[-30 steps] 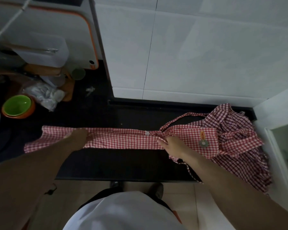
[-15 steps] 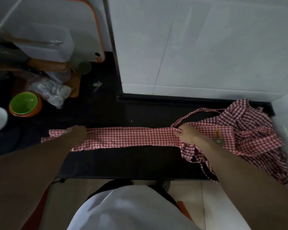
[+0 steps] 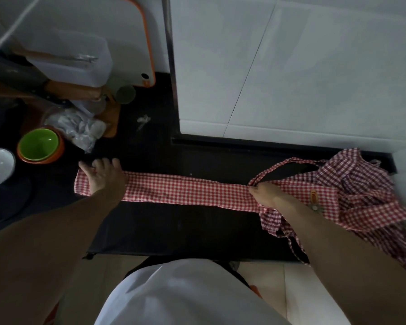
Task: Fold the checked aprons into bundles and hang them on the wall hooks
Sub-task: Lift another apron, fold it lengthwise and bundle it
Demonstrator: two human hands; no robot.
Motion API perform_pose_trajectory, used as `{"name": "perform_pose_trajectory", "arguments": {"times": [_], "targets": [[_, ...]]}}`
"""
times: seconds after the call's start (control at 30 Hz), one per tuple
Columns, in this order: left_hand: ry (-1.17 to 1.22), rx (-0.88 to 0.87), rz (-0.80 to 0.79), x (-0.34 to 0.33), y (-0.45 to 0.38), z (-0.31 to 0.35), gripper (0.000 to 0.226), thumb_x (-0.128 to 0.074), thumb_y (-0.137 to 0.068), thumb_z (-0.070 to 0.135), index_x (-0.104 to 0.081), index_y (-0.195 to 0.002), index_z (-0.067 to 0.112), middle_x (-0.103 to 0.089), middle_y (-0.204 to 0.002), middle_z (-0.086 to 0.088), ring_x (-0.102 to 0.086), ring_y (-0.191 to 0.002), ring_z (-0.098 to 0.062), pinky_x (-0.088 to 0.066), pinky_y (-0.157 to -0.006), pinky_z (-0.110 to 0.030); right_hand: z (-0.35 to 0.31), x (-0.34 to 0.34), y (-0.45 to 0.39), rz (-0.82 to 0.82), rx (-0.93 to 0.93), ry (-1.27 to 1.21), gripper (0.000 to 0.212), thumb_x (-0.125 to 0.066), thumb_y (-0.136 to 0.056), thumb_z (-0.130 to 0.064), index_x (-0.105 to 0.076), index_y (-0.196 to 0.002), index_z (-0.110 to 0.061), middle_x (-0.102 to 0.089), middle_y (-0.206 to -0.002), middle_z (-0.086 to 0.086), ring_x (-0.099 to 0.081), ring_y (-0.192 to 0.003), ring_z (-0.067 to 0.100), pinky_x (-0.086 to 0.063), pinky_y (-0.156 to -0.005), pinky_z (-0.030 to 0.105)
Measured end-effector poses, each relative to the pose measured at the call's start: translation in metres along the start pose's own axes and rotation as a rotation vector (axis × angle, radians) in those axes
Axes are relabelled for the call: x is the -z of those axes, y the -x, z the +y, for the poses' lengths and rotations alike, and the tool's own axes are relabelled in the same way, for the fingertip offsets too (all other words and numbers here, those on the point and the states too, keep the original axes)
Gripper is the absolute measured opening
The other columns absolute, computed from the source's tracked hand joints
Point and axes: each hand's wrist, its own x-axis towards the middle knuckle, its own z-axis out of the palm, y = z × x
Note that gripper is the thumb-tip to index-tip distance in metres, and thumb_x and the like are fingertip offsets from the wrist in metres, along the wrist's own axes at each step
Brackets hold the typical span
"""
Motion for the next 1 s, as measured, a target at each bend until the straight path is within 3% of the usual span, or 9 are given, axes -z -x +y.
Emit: {"name": "perform_pose_trajectory", "arguments": {"times": [0.17, 0.27, 0.37, 0.47, 0.53, 0.7, 0.8, 0.93, 1.0], "targets": [[0.352, -0.297, 0.265, 0.013, 0.026, 0.062, 0.032, -0.053, -0.084, 0.011, -0.055, -0.115, 0.008, -0.053, -0.112, -0.016, -0.049, -0.102, -0.035, -0.04, -0.088, -0.047, -0.002, -0.001, 0.0, -0.004, -0.019, 0.041, 0.044, -0.027, -0.108, -0.039, -0.063, -0.112, -0.013, -0.054, -0.082, -0.001, -0.053, -0.074, 0.01, -0.04, -0.074, 0.028], [0.565, -0.568, 0.236, 0.029, 0.064, 0.111, 0.028, -0.053, -0.087, 0.009, -0.057, -0.114, 0.01, -0.052, -0.113, -0.011, -0.05, -0.103, -0.028, -0.041, -0.092, -0.039, -0.003, -0.002, 0.003, -0.001, -0.052, -0.016, 0.047, -0.031, -0.107, -0.043, -0.062, -0.119, -0.01, -0.062, -0.099, 0.005, -0.06, -0.092, 0.017, -0.045, -0.087, 0.031], [0.568, -0.769, 0.156, 0.041, 0.101, 0.155, 0.032, -0.049, -0.093, 0.015, -0.05, -0.125, 0.014, -0.047, -0.124, -0.006, -0.045, -0.114, -0.023, -0.04, -0.102, -0.037, -0.004, -0.005, 0.003, -0.011, -0.06, -0.041, 0.048, -0.033, -0.106, -0.046, -0.061, -0.121, -0.01, -0.064, -0.115, 0.009, -0.061, -0.104, 0.021, -0.047, -0.094, 0.033], [0.528, -0.64, -0.021, 0.04, 0.12, 0.187, 0.043, -0.042, -0.1, 0.032, -0.038, -0.139, 0.014, -0.04, -0.14, -0.01, -0.038, -0.128, -0.029, -0.035, -0.108, -0.047, -0.003, -0.012, 0.003, -0.008, 0.012, -0.083, 0.034, -0.039, -0.105, -0.041, -0.061, -0.097, -0.017, -0.063, -0.095, 0.003, -0.061, -0.084, 0.014, -0.047, -0.07, 0.028], [0.499, -0.51, -0.112, 0.039, 0.131, 0.2, 0.057, -0.036, -0.103, 0.042, -0.027, -0.149, 0.011, -0.028, -0.152, -0.017, -0.028, -0.138, -0.037, -0.031, -0.111, -0.053, -0.001, -0.016, 0.007, -0.012, 0.077, -0.135, 0.027, -0.042, -0.105, -0.037, -0.059, -0.095, -0.019, -0.063, -0.092, 0.001, -0.06, -0.079, 0.012, -0.042, -0.061, 0.025], [0.481, -0.391, -0.19, 0.031, 0.145, 0.217, 0.073, -0.029, -0.103, 0.051, 0.001, -0.157, 0.013, 0.001, -0.162, -0.022, 0.004, -0.147, -0.05, -0.008, -0.116, -0.066, 0.005, -0.015, 0.016, 0.012, 0.214, -0.101, 0.016, -0.057, -0.097, -0.019, -0.064, -0.112, -0.02, -0.065, -0.1, -0.001, -0.061, -0.083, 0.01, -0.046, -0.064, 0.024], [0.477, -0.375, -0.221, 0.03, 0.141, 0.218, 0.071, -0.033, -0.103, 0.05, 0.0, -0.157, 0.016, 0.004, -0.162, -0.021, 0.007, -0.147, -0.05, -0.008, -0.116, -0.068, 0.02, -0.012, 0.015, 0.089, 0.104, 0.001, 0.019, -0.064, -0.092, -0.021, -0.064, -0.111, -0.018, -0.063, -0.099, -0.001, -0.06, -0.082, 0.012, -0.051, -0.071, 0.028], [0.503, -0.343, -0.279, 0.035, 0.138, 0.218, 0.071, -0.041, -0.101, 0.049, -0.005, -0.156, 0.022, 0.008, -0.162, -0.019, 0.01, -0.147, -0.048, -0.004, -0.116, -0.068, 0.051, 0.01, 0.023, 0.002, 0.022, -0.009, 0.015, -0.059, -0.097, -0.024, -0.066, -0.105, -0.015, -0.065, -0.103, 0.002, -0.061, -0.085, 0.015, -0.049, -0.069, 0.027], [0.511, -0.343, -0.281, 0.035, 0.138, 0.217, 0.07, -0.041, -0.101, 0.049, -0.005, -0.156, 0.023, 0.009, -0.163, -0.019, 0.011, -0.148, -0.048, -0.003, -0.116, -0.068, 0.07, 0.02, 0.022, -0.023, 0.042, -0.008, 0.021, -0.056, -0.098, -0.024, -0.066, -0.114, -0.014, -0.065, -0.113, 0.003, -0.062, -0.094, 0.018, -0.051, -0.077, 0.031]]}}
